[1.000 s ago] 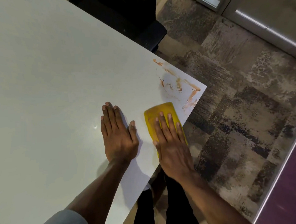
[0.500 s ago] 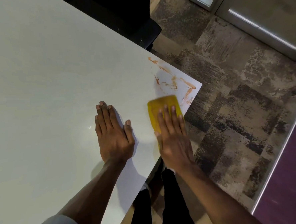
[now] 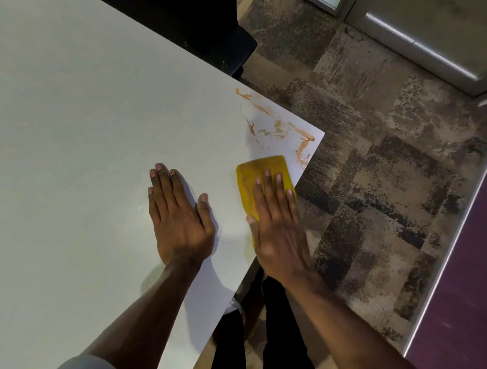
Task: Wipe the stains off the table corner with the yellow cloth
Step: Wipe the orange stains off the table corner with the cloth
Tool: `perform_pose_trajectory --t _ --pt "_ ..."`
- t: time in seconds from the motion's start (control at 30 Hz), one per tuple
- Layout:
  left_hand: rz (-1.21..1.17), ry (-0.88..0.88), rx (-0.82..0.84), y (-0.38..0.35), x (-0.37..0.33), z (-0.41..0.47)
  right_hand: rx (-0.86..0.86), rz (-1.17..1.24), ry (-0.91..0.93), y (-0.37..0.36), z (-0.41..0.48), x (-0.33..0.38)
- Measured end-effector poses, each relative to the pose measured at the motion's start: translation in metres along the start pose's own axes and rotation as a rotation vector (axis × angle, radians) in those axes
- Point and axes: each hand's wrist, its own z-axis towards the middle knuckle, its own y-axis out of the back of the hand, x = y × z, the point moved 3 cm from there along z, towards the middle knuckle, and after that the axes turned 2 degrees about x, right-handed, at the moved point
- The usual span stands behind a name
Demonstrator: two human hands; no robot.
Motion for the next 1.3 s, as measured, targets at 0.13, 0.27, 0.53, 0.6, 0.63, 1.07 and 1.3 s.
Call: perform_pose_trajectory --t 0.13,0.27,0.53,0.6,0.63,1.07,1.3 --pt "0.01 -0.003 -0.01 -0.001 0.001 0.0 -0.012 -0.013 -0.032 0.018 0.052 -0.028" --pt "0.008 0.0 -0.007 0.0 0.0 -0.001 -0.023 0.021 -0.029 0.017 0.044 -0.02" --pt "-0.014 0.01 -0.011 0.002 -0.002 -0.001 0.029 -0.007 0.166 0.008 0.011 -0.004" --pt "-0.016 0.007 -0.02 0.003 -0.002 -0.001 0.016 -0.029 0.172 0.015 0.042 -0.014" --pt "-0.018 0.01 -0.021 0.003 -0.002 -0.001 0.017 -0.036 0.16 0.018 0.055 -0.017" --pt "-0.031 0.008 -0.035 -0.001 0.001 -0.002 0.041 -0.064 0.208 0.013 0.03 -0.003" --pt "-0.024 0.017 -0.03 0.001 -0.001 -0.002 0.091 -0.07 0.19 0.024 0.076 0.0"
